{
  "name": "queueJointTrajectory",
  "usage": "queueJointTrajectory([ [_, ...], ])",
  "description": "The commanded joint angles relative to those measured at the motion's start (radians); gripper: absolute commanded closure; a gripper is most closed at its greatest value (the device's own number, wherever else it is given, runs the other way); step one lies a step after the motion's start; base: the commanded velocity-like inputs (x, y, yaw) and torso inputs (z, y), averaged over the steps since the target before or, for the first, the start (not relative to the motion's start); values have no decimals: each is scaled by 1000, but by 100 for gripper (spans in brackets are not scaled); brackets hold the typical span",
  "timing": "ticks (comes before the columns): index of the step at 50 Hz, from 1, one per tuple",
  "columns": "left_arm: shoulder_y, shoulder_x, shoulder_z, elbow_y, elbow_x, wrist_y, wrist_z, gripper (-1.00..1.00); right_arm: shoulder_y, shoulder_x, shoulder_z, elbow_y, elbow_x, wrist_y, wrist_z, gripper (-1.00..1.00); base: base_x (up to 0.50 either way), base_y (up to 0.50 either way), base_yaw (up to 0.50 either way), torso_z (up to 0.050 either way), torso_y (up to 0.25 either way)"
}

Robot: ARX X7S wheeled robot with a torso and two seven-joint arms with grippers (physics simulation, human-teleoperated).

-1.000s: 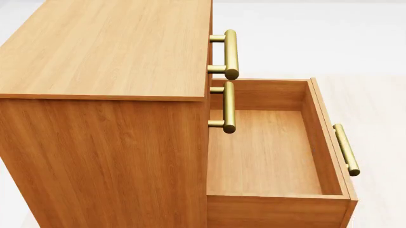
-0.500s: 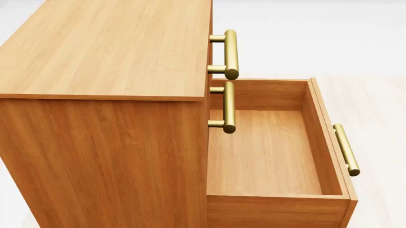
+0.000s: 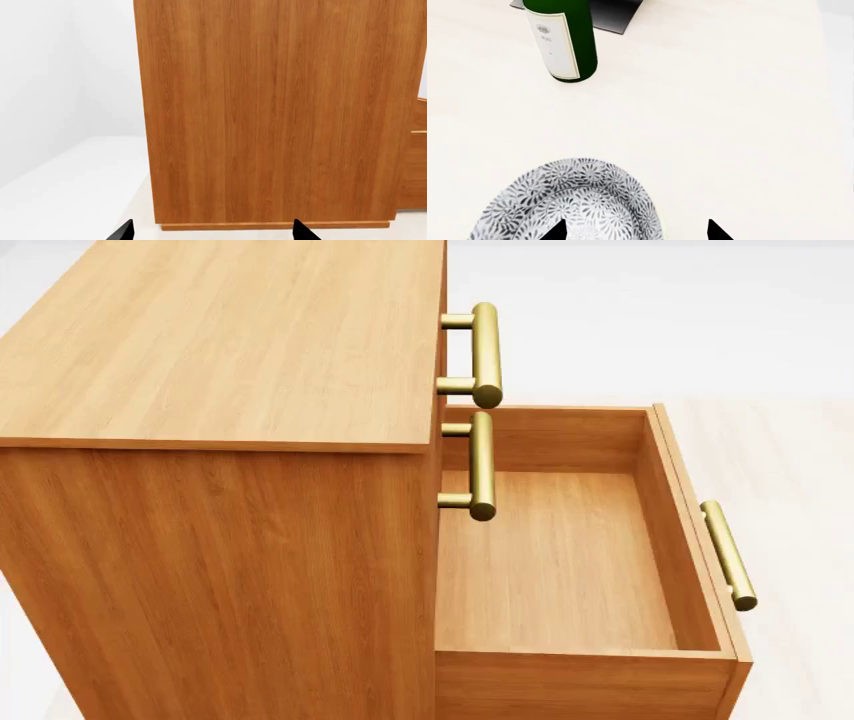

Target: Put the bowl in the bottom drawer of the cabinet and close it.

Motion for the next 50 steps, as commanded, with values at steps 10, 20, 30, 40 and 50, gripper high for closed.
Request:
queueJointTrajectory([
  [10, 2, -6, 4, 7, 0, -4, -6, -100, 12, 2, -5, 98, -14, -38, -12, -100, 0, 0, 0, 0, 0],
  [20, 3, -8, 5, 13, 0, -7, -10, -100, 20, 4, 0, 130, -9, -35, -19, -100, 0, 0, 0, 0, 0],
  [30, 2, -9, 7, 11, -2, -6, -12, -100, 29, 6, 0, 171, -8, -46, -31, -100, 0, 0, 0, 0, 0],
  [40, 1, -10, 9, 13, -1, -7, -15, -100, 31, 9, -1, 193, -13, -55, -32, -100, 0, 0, 0, 0, 0],
  [50, 0, -15, 10, 22, -6, -15, -17, -100, 44, 12, -10, 256, -25, -87, -42, -100, 0, 0, 0, 0, 0],
])
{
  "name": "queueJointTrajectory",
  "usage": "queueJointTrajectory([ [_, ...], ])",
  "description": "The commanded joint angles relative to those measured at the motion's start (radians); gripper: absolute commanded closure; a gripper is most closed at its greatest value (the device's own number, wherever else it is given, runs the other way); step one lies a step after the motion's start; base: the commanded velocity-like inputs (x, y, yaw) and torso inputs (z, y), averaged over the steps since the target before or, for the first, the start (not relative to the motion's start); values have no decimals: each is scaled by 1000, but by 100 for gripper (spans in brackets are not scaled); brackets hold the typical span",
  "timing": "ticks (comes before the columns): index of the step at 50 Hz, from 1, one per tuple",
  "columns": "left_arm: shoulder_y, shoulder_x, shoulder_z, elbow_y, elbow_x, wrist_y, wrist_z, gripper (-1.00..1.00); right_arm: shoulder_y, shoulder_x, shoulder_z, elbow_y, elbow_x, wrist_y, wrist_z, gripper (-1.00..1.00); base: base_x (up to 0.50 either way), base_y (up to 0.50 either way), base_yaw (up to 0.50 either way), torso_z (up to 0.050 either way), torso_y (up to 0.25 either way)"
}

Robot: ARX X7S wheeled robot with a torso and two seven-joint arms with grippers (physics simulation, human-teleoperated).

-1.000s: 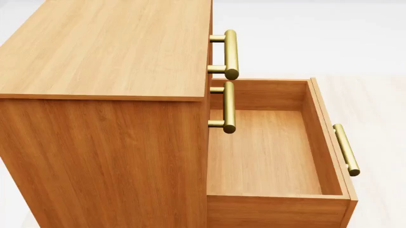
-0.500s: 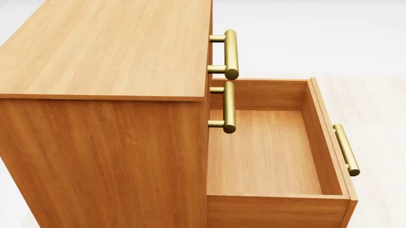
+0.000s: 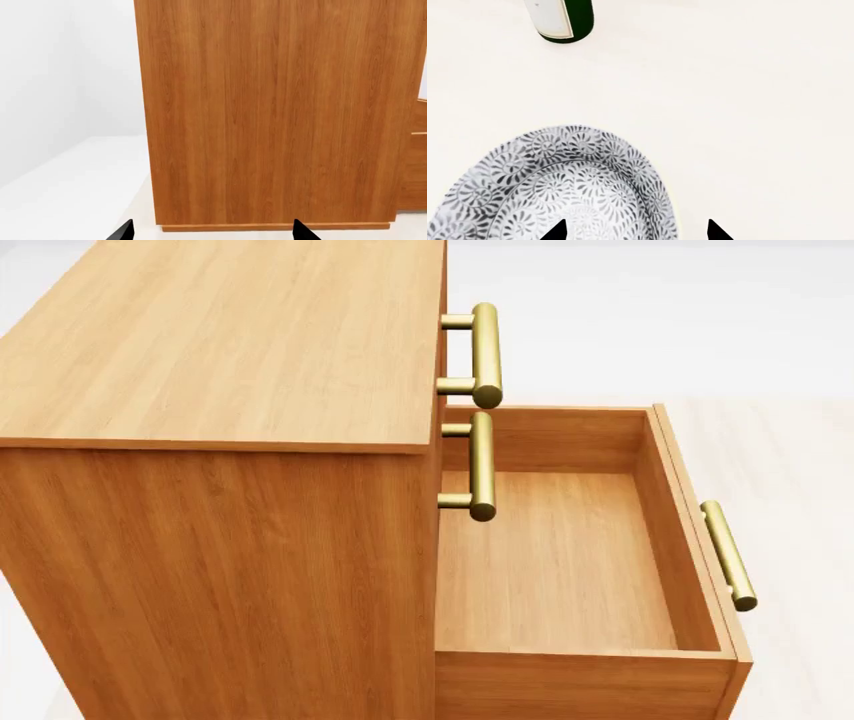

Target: Put the bowl in the bottom drawer of the cabinet and close it.

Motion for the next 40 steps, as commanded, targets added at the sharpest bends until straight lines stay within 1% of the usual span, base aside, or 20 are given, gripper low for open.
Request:
queueJointTrajectory([
  [1, -4, -1, 2, -5, -2, 2, -1, -100, 3, 1, -4, 65, -18, -19, -11, -100, 0, 0, 0, 0, 0],
  [4, -4, 0, 3, -11, -1, 8, -2, -100, 5, 1, -7, 77, -16, -28, -23, -100, 0, 0, 0, 0, 0],
  [5, -4, 0, 4, -11, 0, 7, -3, -100, -8, -1, -20, 46, -17, -37, -37, -100, 0, 0, 0, 0, 0],
  [6, -4, 0, 4, -10, 0, 7, -3, -100, -18, -1, -27, 15, -17, -25, -36, 100, 0, 0, 0, 0, 0],
  [8, -4, -1, 5, -7, 1, 4, -4, -100, -24, 3, -49, -18, 0, -21, -87, 100, 0, 0, 0, 0, 0],
  [14, -5, -1, 7, -5, 1, 0, -5, -100, -42, -3, -69, -92, 9, -30, -112, 100, 0, 0, 0, 0, 0],
  [20, -4, -2, 8, -5, 1, 2, -7, -100, -60, -9, -59, -171, 45, -39, -156, 100, 0, 0, 0, 0, 0],
  [30, -3, -6, 8, -3, 0, 3, -9, -100, -79, -10, -62, -286, 66, -43, -177, 100, 0, 0, 0, 0, 0],
  [35, -6, -7, 9, -5, -2, 3, -9, -100, -80, -2, -87, -364, 68, -46, -185, 100, 0, 0, 0, 0, 0],
  [40, -9, -7, 10, -10, -5, 7, -8, -100, -60, 5, -113, -396, 67, -37, -185, 100, 0, 0, 0, 0, 0],
])
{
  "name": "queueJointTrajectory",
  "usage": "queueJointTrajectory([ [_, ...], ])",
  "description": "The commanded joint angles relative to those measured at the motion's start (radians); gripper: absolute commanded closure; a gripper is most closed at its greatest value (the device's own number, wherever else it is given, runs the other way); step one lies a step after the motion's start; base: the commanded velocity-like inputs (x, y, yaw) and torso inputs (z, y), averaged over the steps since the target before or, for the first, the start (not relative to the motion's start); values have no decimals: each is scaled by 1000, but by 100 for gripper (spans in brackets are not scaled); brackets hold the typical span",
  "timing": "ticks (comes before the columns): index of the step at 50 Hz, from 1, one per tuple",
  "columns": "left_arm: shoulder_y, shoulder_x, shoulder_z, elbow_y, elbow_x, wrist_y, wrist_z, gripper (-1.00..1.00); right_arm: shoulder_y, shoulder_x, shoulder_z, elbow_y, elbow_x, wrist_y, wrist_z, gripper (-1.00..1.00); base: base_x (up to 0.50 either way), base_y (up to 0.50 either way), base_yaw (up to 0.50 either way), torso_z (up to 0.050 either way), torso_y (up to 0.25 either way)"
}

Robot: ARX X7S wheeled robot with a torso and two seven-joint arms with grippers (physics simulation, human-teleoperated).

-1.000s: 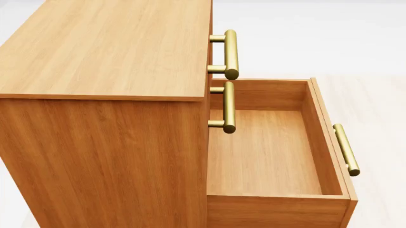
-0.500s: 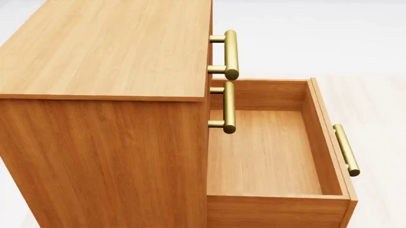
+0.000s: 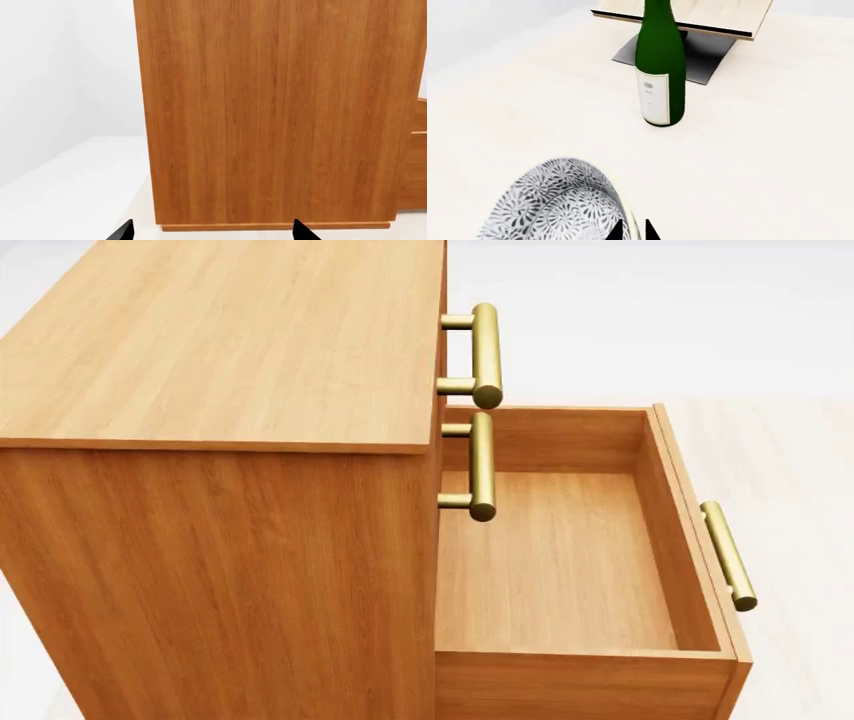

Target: Put the bowl in the bottom drawer of the cabinet and close it.

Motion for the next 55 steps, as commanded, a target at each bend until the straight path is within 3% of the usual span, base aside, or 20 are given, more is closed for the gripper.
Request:
queueJointTrajectory([
  [1, -4, -2, 2, -5, -4, 4, 0, -100, 15, 11, -44, -116, 9, -1, -25, 100, 0, 0, 0, 0, 0],
  [29, 4, -12, 8, 6, -9, 10, -4, -100, 269, 70, -281, -207, 1, 106, -45, 100, 0, 0, 0, 0, 0],
  [45, 1, -14, 10, 2, -11, 14, -6, -100, 431, 54, -404, -116, -29, 96, -72, 100, 0, 0, 0, 0, 0],
  [55, 3, -15, 13, 2, -13, 18, -8, -100, 541, 13, -484, 72, -77, 21, -102, 100, 0, 0, 0, 0, 0],
])
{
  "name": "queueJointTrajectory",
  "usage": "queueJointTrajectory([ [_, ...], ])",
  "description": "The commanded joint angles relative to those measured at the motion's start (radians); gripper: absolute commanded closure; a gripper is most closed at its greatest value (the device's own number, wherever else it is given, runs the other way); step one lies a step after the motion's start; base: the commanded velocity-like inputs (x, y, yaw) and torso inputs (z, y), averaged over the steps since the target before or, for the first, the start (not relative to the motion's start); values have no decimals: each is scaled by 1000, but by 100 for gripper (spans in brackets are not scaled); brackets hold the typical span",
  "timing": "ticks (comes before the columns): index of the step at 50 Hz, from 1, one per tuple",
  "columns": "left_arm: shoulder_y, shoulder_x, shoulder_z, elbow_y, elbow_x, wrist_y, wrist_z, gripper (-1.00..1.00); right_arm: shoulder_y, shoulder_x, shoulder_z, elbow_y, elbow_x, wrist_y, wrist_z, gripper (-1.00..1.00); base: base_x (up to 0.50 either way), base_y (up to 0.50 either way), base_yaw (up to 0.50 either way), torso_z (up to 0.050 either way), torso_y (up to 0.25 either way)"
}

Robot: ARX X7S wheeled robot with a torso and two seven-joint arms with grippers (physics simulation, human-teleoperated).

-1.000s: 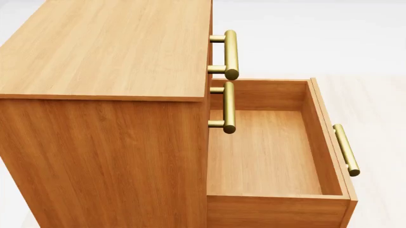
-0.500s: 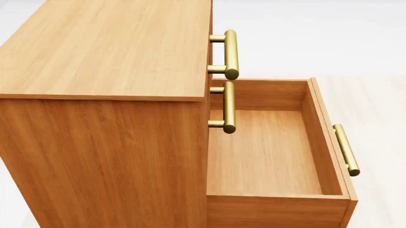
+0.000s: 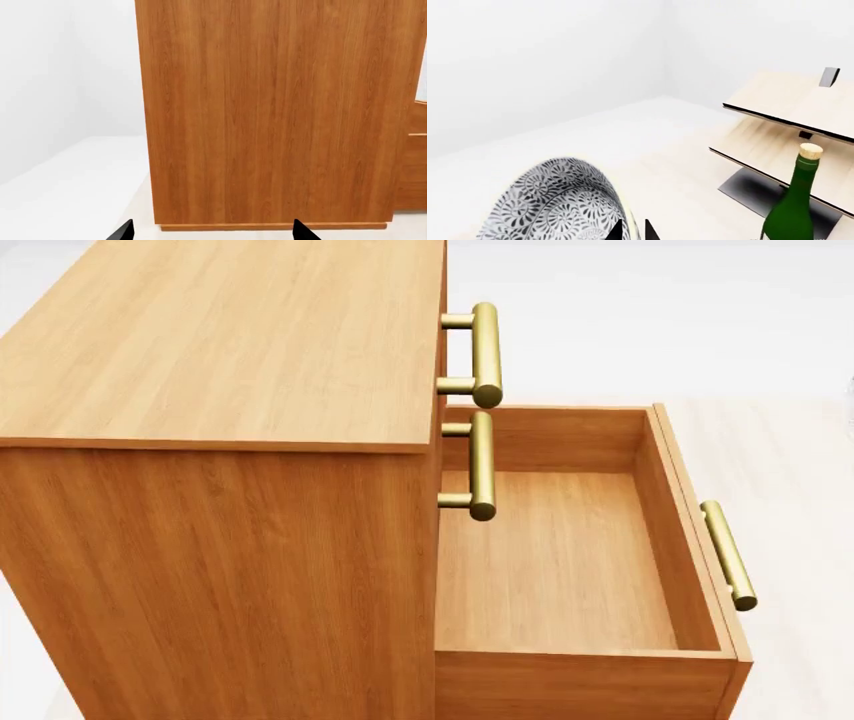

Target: Put the bowl in the bottom drawer of the cabinet and close it.

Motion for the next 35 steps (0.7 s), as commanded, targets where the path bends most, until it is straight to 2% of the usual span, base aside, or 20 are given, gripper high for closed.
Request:
queueJointTrajectory([
  [1, 1, -2, 2, 0, -1, 3, -2, -100, 119, -29, -87, 139, -46, -52, -33, 100, 0, 0, 0, 0, 0],
  [23, -4, -6, 6, -6, -6, 5, -3, -100, 289, -102, -208, 325, -100, -111, -80, 100, 0, 0, 0, 0, 0],
  [35, -6, -8, 11, -6, -5, 2, -4, -100, 391, -156, -263, 566, -143, -222, -126, 100, 0, 0, 0, 0, 1],
])
